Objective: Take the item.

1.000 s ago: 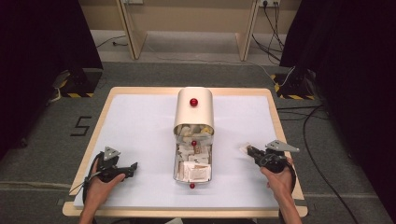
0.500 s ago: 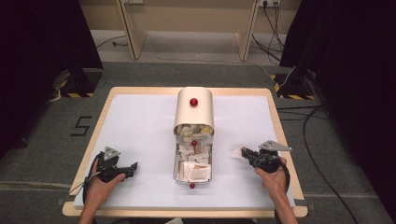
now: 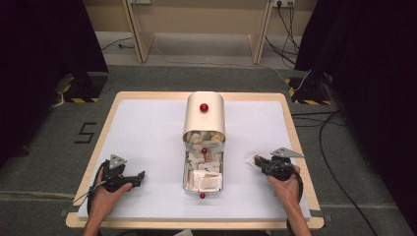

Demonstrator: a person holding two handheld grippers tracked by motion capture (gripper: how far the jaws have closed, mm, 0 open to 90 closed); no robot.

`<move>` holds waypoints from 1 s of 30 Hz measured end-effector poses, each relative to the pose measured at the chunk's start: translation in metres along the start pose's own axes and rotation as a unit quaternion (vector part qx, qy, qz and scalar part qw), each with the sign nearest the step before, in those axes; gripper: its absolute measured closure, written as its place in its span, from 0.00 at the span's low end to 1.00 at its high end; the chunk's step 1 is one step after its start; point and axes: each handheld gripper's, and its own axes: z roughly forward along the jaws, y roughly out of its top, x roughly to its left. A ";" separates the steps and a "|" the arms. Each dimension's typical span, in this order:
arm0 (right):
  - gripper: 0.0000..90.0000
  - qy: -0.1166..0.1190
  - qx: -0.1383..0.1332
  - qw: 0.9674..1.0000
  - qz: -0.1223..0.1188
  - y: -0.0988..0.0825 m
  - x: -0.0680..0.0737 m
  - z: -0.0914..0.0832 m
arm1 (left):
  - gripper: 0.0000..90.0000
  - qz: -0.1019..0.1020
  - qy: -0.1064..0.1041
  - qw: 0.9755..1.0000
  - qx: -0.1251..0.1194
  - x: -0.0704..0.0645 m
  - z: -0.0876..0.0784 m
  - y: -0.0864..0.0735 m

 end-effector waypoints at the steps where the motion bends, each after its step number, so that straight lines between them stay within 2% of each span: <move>1: 0.91 -0.003 0.002 1.000 -0.001 0.000 0.000 0.001 | 0.08 0.000 0.000 1.000 0.000 0.000 0.000 0.000; 7: 0.90 -0.013 0.003 1.000 -0.006 0.000 -0.001 0.001 | 0.08 0.000 0.000 1.000 0.000 0.000 0.000 0.000; 15: 0.87 -0.016 0.004 1.000 0.001 -0.001 -0.003 0.001 | 0.08 0.000 0.000 1.000 0.000 0.000 0.000 0.000; 30: 0.82 -0.030 0.005 1.000 -0.002 0.000 -0.004 0.000 | 0.08 0.000 0.000 1.000 0.000 0.000 0.000 0.000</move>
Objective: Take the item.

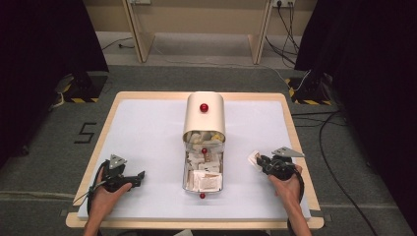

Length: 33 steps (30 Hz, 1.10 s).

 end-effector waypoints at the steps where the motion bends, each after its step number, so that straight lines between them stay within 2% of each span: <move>1: 0.81 -0.001 0.000 1.000 0.001 0.000 0.000 0.000 | 0.08 0.000 0.000 1.000 0.000 0.000 0.000 0.000; 7: 0.78 -0.005 -0.001 1.000 0.005 0.000 -0.001 -0.001 | 0.08 0.000 0.000 1.000 0.000 0.000 0.000 0.000; 9: 0.74 -0.009 -0.005 1.000 0.006 0.002 -0.001 -0.003 | 0.08 0.000 0.000 1.000 0.000 0.000 0.000 0.000; 12: 0.62 -0.003 -0.008 1.000 0.021 0.003 -0.002 -0.004 | 0.08 0.000 0.000 1.000 0.000 0.000 0.000 0.000; 14: 0.56 -0.008 -0.012 1.000 0.027 0.003 -0.003 -0.005 | 0.08 0.000 0.000 1.000 0.000 0.000 0.000 0.000; 19: 0.47 -0.016 -0.012 0.999 0.031 0.005 -0.004 -0.007 | 0.08 0.000 0.000 1.000 0.000 0.000 0.000 0.000; 33: 0.42 -0.009 -0.023 0.999 0.040 0.008 -0.001 -0.012 | 0.08 0.000 0.000 1.000 0.000 0.000 0.000 0.000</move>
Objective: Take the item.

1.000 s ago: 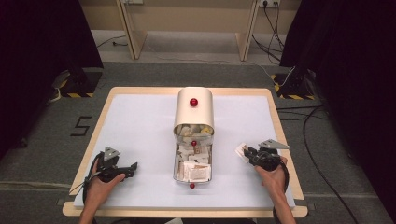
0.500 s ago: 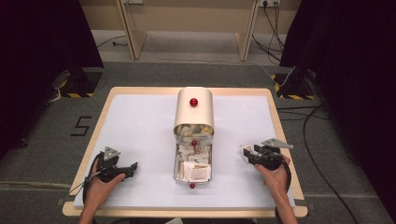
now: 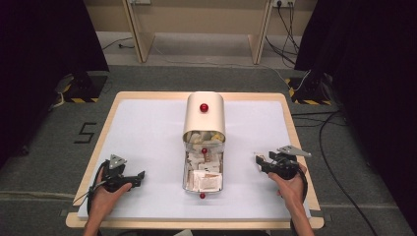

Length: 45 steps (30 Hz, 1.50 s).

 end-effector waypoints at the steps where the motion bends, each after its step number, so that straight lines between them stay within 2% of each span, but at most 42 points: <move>1: 0.41 0.001 -0.001 1.000 0.000 0.000 0.001 0.000 | 0.08 0.000 0.000 1.000 0.000 0.000 0.000 0.000; 18: 0.28 0.008 0.010 1.000 0.001 -0.003 0.016 -0.007 | 0.08 0.000 0.000 1.000 0.000 0.000 0.000 0.000; 29: 0.26 0.019 0.019 1.000 -0.014 -0.010 0.027 -0.012 | 0.08 0.000 0.000 1.000 0.000 0.000 0.000 0.000; 36: 0.25 0.029 0.022 0.999 -0.018 -0.018 0.037 -0.021 | 0.09 0.000 0.000 1.000 0.000 0.000 0.000 0.000; 41: 0.24 0.028 0.032 0.998 -0.034 -0.026 0.042 -0.026 | 0.08 0.000 0.000 1.000 0.000 0.000 0.000 0.000; 45: 0.23 0.033 0.033 0.998 -0.035 -0.029 0.046 -0.029 | 0.08 0.000 0.000 1.000 0.000 0.000 0.000 0.000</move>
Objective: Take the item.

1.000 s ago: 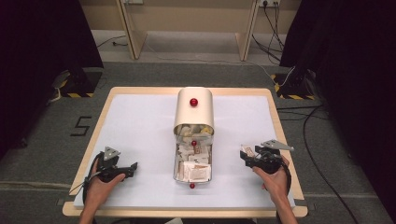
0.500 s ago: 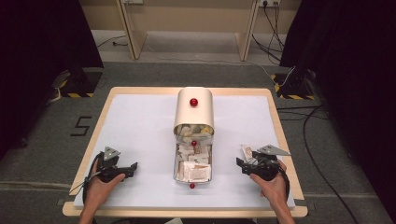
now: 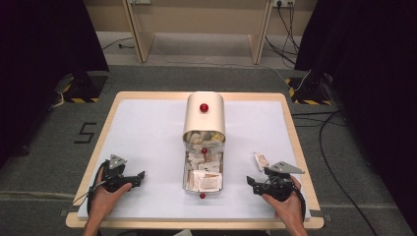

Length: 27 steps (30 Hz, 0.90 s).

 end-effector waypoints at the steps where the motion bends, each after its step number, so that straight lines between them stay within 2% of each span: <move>1: 0.23 0.000 0.000 1.000 -0.001 -0.001 0.001 -0.001 | 0.09 0.001 0.000 1.000 0.000 0.000 0.000 0.000; 15: 0.23 0.010 0.003 1.000 -0.004 -0.009 0.006 -0.007 | 0.09 0.000 0.000 1.000 0.000 0.000 0.000 0.000; 27: 0.18 0.007 0.020 1.000 -0.012 -0.019 0.010 -0.011 | 0.08 0.000 0.000 1.000 0.000 0.000 0.000 0.000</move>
